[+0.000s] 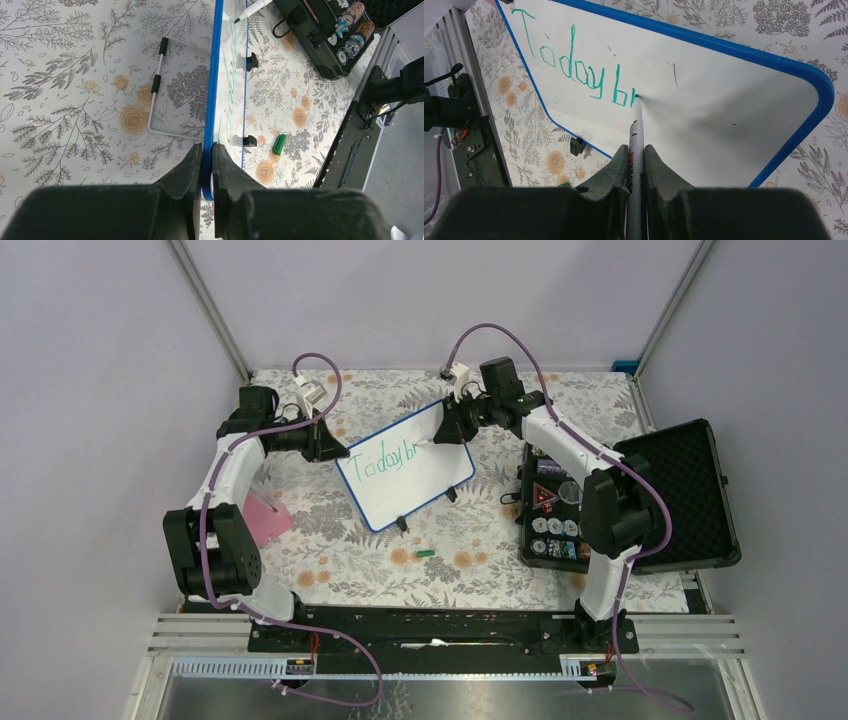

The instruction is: Write a sentence on the whiteboard

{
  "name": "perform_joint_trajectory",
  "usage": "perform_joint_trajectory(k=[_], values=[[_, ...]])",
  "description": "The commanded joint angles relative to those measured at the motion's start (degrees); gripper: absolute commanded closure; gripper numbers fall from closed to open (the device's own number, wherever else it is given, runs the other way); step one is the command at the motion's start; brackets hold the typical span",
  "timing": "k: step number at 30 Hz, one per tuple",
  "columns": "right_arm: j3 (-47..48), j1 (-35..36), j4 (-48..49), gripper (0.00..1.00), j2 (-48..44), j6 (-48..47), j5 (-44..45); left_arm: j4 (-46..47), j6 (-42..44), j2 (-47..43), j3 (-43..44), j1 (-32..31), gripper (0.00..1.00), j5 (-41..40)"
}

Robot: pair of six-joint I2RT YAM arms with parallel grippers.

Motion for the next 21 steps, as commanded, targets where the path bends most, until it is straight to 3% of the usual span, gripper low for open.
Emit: perform_joint_trajectory(k=[1, 21], values=[[0.98, -0.6, -0.05, 1.0, -2.37, -1.58, -0.79, 1.75, 1.61, -0.68, -0.07, -0.07, 1.0, -2.46], [1.14, -1.04, 0.06, 1.0, -2.03, -1.71, -1.06, 1.75, 1.92, -0.49, 0.05, -0.11, 1.0, -2.16]])
